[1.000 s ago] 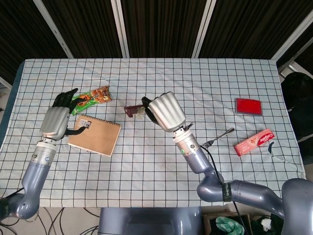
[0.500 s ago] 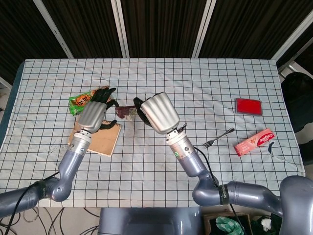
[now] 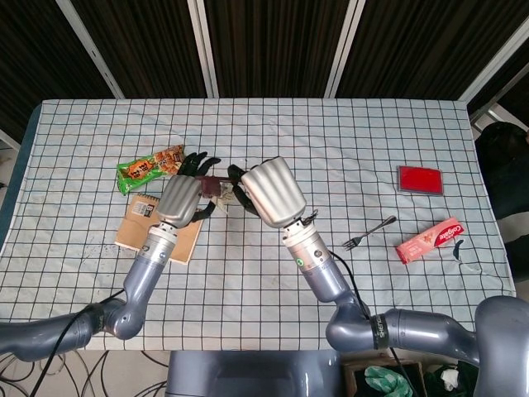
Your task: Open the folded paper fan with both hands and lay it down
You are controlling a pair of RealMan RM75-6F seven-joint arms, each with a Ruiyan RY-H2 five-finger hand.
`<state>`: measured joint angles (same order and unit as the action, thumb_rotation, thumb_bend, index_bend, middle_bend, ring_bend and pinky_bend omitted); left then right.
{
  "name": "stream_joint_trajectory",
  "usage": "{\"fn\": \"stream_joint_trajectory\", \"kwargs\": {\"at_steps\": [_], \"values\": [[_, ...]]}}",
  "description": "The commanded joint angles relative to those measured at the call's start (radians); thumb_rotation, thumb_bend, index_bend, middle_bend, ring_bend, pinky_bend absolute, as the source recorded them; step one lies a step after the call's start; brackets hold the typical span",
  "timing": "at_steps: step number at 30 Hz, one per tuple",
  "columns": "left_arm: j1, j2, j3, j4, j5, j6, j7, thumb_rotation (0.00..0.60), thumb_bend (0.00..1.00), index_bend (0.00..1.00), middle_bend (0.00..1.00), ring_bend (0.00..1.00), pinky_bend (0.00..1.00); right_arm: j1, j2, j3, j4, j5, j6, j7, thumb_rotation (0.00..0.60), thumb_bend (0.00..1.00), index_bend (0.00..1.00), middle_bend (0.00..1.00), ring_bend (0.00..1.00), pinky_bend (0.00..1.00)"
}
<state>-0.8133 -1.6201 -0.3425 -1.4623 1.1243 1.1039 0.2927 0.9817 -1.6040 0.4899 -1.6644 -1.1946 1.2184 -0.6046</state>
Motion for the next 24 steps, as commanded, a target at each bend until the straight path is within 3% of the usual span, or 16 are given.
{"fn": "stream_joint_trajectory", "kwargs": {"at_steps": [1,11,24], "values": [[0.004,-0.012,-0.003,0.011,0.008,0.023,-0.013,0.600,0.50,0.59,0.17,0.00,0.00,-0.002,0.006,-0.005,-0.002,-0.001,0.003,0.003,0.600,0.83,0.87,0.88,0.95,0.87],[0.028,0.033,-0.003,0.019,0.026,0.058,-0.027,0.600,0.51,0.62,0.18,0.00,0.00,-0.030,0.048,-0.034,-0.010,-0.012,0.021,0.021,0.600,0.83,0.87,0.88,0.95,0.87],[0.072,0.188,-0.032,-0.020,0.023,0.078,-0.056,0.600,0.51,0.62,0.18,0.00,0.00,-0.148,0.199,-0.144,0.079,-0.063,0.054,0.007,0.600,0.83,0.87,0.88,0.95,0.87]]}}
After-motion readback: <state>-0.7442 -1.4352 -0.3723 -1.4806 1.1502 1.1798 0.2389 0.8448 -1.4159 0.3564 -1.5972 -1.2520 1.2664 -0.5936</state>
